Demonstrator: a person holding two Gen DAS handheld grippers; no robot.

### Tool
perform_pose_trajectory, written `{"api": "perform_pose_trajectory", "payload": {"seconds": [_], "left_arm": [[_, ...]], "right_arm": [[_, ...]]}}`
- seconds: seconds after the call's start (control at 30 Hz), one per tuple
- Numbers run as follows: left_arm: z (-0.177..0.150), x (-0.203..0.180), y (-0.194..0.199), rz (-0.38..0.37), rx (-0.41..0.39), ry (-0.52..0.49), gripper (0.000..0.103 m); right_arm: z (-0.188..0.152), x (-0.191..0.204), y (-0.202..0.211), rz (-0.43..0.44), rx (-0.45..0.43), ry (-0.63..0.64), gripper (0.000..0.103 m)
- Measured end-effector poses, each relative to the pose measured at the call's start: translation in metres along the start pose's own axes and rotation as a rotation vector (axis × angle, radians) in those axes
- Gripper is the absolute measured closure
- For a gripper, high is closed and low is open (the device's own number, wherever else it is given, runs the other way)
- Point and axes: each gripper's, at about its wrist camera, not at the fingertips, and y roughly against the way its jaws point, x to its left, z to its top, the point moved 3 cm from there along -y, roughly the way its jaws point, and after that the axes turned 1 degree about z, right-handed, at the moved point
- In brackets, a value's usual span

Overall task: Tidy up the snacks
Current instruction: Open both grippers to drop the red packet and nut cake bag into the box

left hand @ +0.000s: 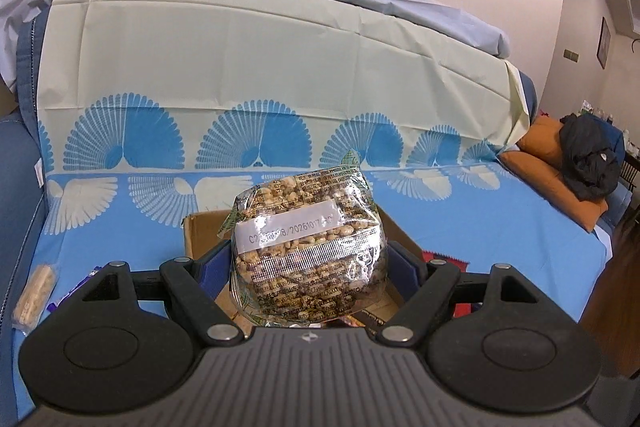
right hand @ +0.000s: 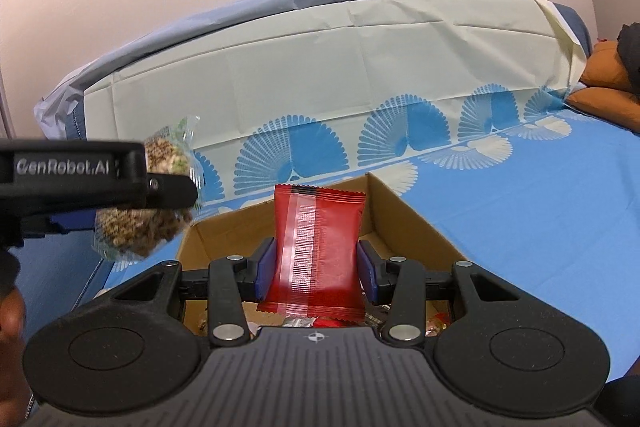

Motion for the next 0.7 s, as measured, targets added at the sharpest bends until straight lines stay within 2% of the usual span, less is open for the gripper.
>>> {"api": "perform_pose_trajectory", "payload": {"seconds": [0.3,0.33,0.43,0.47,0.53,0.7], "left_arm": [[0.012,-0.01,-0.004,-0.015,-0.016,-0.006,0.018],[0.013,-0.011,-0.005,-0.013,-0.015,-0.008,0.015],[0.014,-0.013,-0.004,-0.012,-0.026,-0.015,0.006],[0.014,-0.013,-0.002,-0.014,-0.03,-0.017,0.006],[0.014,-0.011,0.0,-0.015,-0.033,-0.013,0.006],[0.006,-0.001,0.008,-0.008,-0.037,0.007,0.006]], "right_arm": [[-0.002,0.002,-0.001,-0.005,-0.002,0.002,0.058],[-0.001,0.002,-0.002,-0.006,-0.003,0.001,0.057],[-0.001,0.001,-0.005,-0.012,0.007,0.0,0.051],[-0.002,0.001,-0.006,-0.015,0.015,0.0,0.043],[-0.002,0.001,-0.007,-0.026,0.02,0.003,0.037],[-0.005,0.003,-0.009,-0.029,0.031,0.015,0.036]]}}
